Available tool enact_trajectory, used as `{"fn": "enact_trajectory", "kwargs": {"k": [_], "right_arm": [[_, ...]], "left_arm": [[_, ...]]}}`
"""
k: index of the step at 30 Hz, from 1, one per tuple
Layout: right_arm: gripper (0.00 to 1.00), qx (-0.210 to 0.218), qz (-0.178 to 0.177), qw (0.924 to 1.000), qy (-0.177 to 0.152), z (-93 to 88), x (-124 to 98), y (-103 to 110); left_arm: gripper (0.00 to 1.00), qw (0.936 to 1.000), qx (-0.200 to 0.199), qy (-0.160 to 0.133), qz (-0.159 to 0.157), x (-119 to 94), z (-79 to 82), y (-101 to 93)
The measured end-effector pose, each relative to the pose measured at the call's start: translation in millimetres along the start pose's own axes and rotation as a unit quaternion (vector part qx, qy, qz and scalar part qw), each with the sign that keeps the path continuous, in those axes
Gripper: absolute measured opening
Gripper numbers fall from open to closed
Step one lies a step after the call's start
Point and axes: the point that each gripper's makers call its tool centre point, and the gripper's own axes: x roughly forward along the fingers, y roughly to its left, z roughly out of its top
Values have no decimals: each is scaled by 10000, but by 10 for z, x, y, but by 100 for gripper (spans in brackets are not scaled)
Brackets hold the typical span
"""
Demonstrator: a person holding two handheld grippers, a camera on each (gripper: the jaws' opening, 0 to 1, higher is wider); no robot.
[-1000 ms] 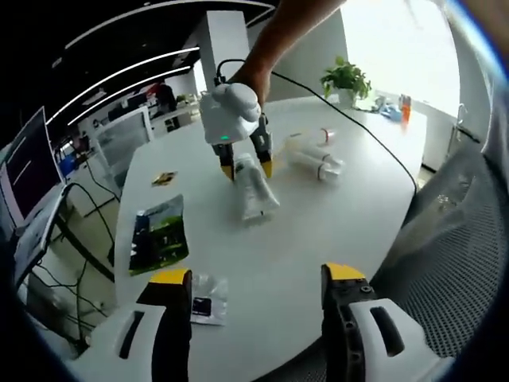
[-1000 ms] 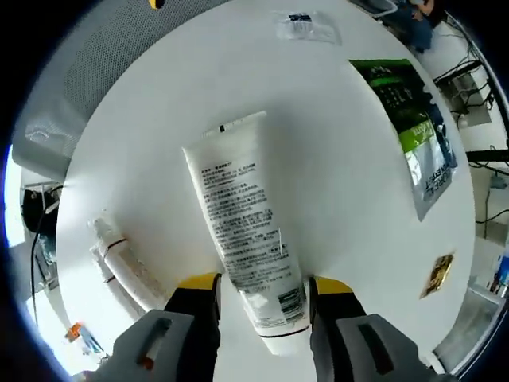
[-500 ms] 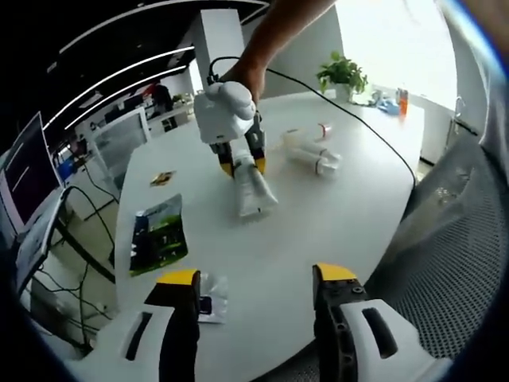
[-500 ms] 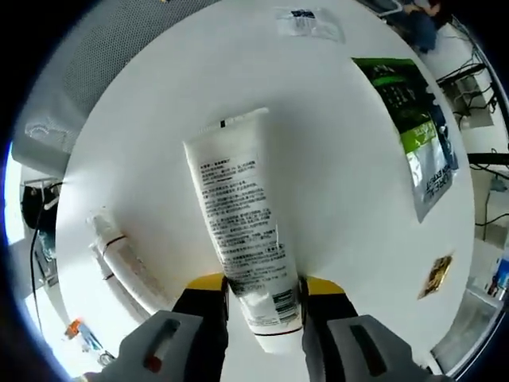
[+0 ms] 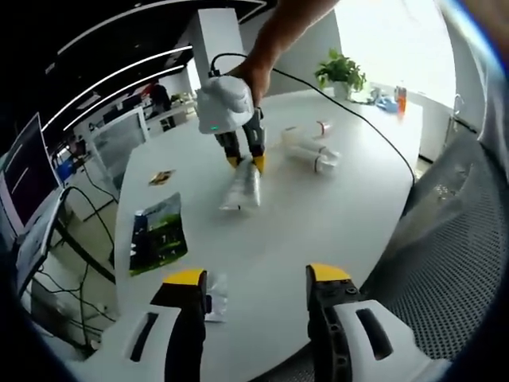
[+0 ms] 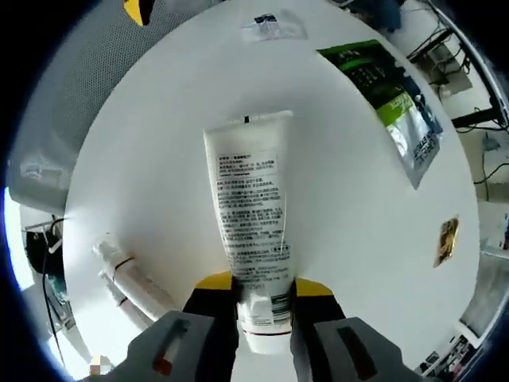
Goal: Arrange the skincare products in the storage area until every visible bottle or jar stands upright without overlapping.
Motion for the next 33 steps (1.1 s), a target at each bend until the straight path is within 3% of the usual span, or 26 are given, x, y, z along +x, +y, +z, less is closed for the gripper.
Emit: {"fn": "enact_trajectory", "kwargs": {"k": [9,17,22,24,27,29,32,33], "right_arm": [[15,748,-94,9957,-533,111,-95,-45],[14,1850,-271,9755,-1158,161,-276,-144],[14,2087,-474,9663,-1427,141,-458,-115],[14,2219,-571,9604,-1585,149,-553,-90],[15,2566,-750,9457,-1849,159,-693,-85],[15,2847,-909,9309,-2097,187,-836,-83],[15,3049,-1078,9158,-2383,260,-994,-68],[15,3172,-1152,9067,-2531,305,-1075,-51]], "left_arm": [[46,10000,14,-9,19,2,6,3],[46,10000,6,-4,18,4,5,2],[46,10000,6,-34,25,0,20,3],[46,10000,-1,-42,18,-1,23,-2],[46,9999,15,-101,54,-11,47,12],[45,9999,9,-124,68,-16,57,18],[45,9998,111,-143,53,-21,66,7],[45,9998,124,-164,49,-27,73,6]]}}
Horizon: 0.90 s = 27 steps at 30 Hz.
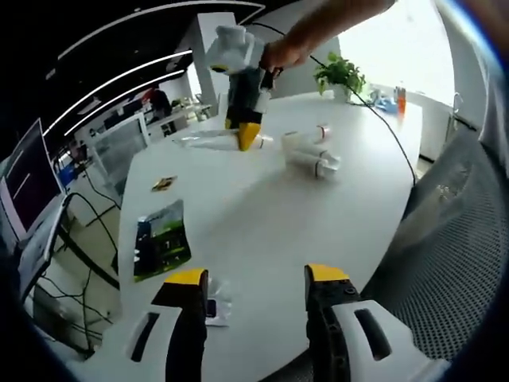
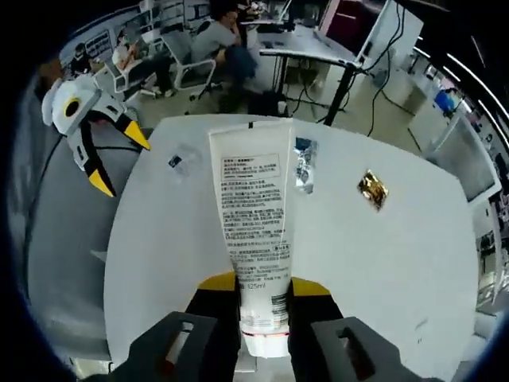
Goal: Arrange the skincare products in the storage area until every visible bottle or jar stands upright without overlapping.
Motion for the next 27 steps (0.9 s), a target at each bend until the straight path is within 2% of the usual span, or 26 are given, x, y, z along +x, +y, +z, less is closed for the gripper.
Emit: {"fn": "enact_trajectory", "kwargs": {"k": [3,6,9,12,15,17,22,27], "right_arm": [[15,421,-138,9981,-425,120,-118,70],[15,916,-235,9918,-864,196,-221,162],[16,1289,-360,9835,-1217,239,-315,272],[16,1692,-403,9713,-1625,263,-405,418],[16,1795,-383,9690,-1652,207,-462,570],[16,1776,-446,9692,-1644,177,-500,649],[16,1910,-613,9639,-1751,99,-621,876],[17,2281,-702,9489,-2062,67,-709,1085]], "left_arm": [[45,10000,22,-41,12,-8,18,2],[44,9999,74,-90,18,-17,37,-2],[45,9999,54,-99,12,-16,40,-2],[46,9999,81,-128,-21,-21,50,-12],[45,9994,-22,-309,144,-58,115,68],[46,9995,-79,-292,83,-51,108,53],[46,9994,29,-350,-15,-52,136,3],[46,9991,-16,-435,-25,-62,167,11]]}}
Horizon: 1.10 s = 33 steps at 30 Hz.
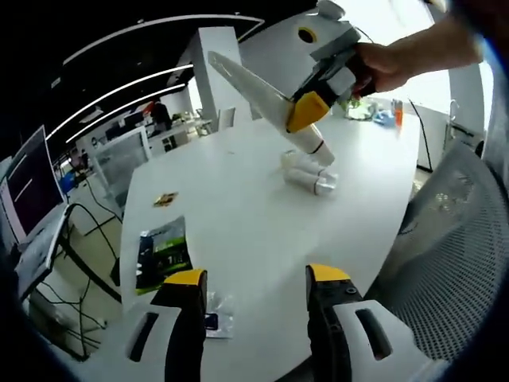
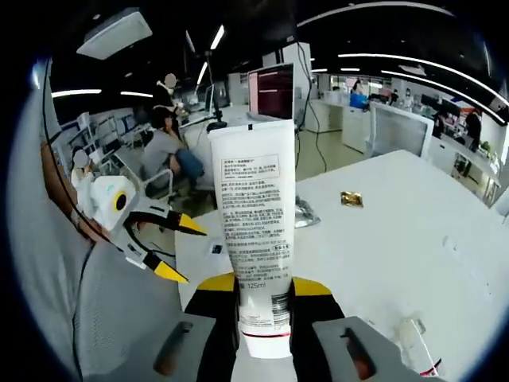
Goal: Arrange the skincare products in the storage area until every visible bottle or jar stands upright without overlapping.
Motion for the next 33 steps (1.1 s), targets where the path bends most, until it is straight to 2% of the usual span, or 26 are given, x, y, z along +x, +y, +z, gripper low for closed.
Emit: {"fn": "enact_trajectory", "kwargs": {"k": [3,8,14,17,18,21,24,26,27,31,32,33], "right_arm": [[17,270,24,9990,-350,38,-74,113],[18,562,-43,9959,-710,102,-200,195],[18,791,40,9906,-1118,162,-318,295],[18,965,97,9878,-1216,134,-340,318],[18,1009,92,9874,-1214,115,-344,316],[18,1054,86,9868,-1224,78,-371,320],[19,1123,171,9845,-1337,108,-415,353],[19,1168,206,9826,-1429,144,-443,365],[19,1202,251,9810,-1499,169,-457,375],[19,1340,464,9754,-1687,234,-487,433],[19,1350,499,9748,-1706,246,-488,449],[19,1357,547,9741,-1722,256,-493,467]], "left_arm": [[46,10000,-16,-4,-49,3,2,-11],[49,9999,-89,-81,-106,-12,45,4],[52,9978,-589,-142,-261,-25,110,18],[46,9960,-637,-261,-562,-48,185,-61],[45,9942,-684,-323,-765,-59,226,-103],[46,9894,-998,-543,-908,-87,368,-65],[45,9773,-1563,-932,-1088,-117,602,9],[46,9641,-1917,-1285,-1309,-152,824,41],[46,9545,-2157,-1454,-1458,-176,940,52],[42,9275,-2625,-1800,-1962,-241,1272,12],[44,9167,-2787,-1897,-2143,-260,1380,-17],[47,9106,-2890,-1924,-2242,-270,1444,-46]]}}
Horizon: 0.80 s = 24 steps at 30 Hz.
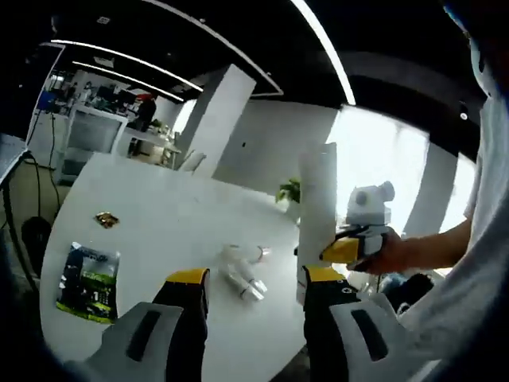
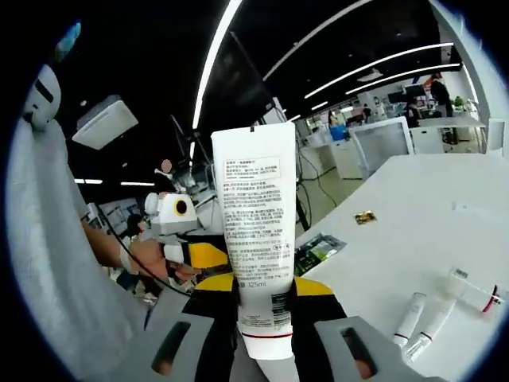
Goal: Arrange the skincare products in the storage area until every visible bottle or jar stands upright without overlapping.
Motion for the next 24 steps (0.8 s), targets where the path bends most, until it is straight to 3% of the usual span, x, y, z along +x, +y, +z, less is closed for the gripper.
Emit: {"fn": "enact_trajectory", "kwargs": {"k": [4,8,13,17,24], "right_arm": [[19,39,213,9998,-47,24,3,95],[20,79,373,9993,-32,17,12,165],[20,178,508,9985,34,-48,42,232],[20,299,873,9955,198,-134,75,393],[20,427,1290,9900,369,-213,101,573]], "left_arm": [[60,9994,-253,-11,-236,130,42,-140],[65,9990,-326,16,-303,229,28,-221],[61,9968,-565,-72,-565,318,72,-366],[54,9946,-582,-9,-864,369,31,-472],[53,9870,-889,-24,-1339,374,9,-681]]}}
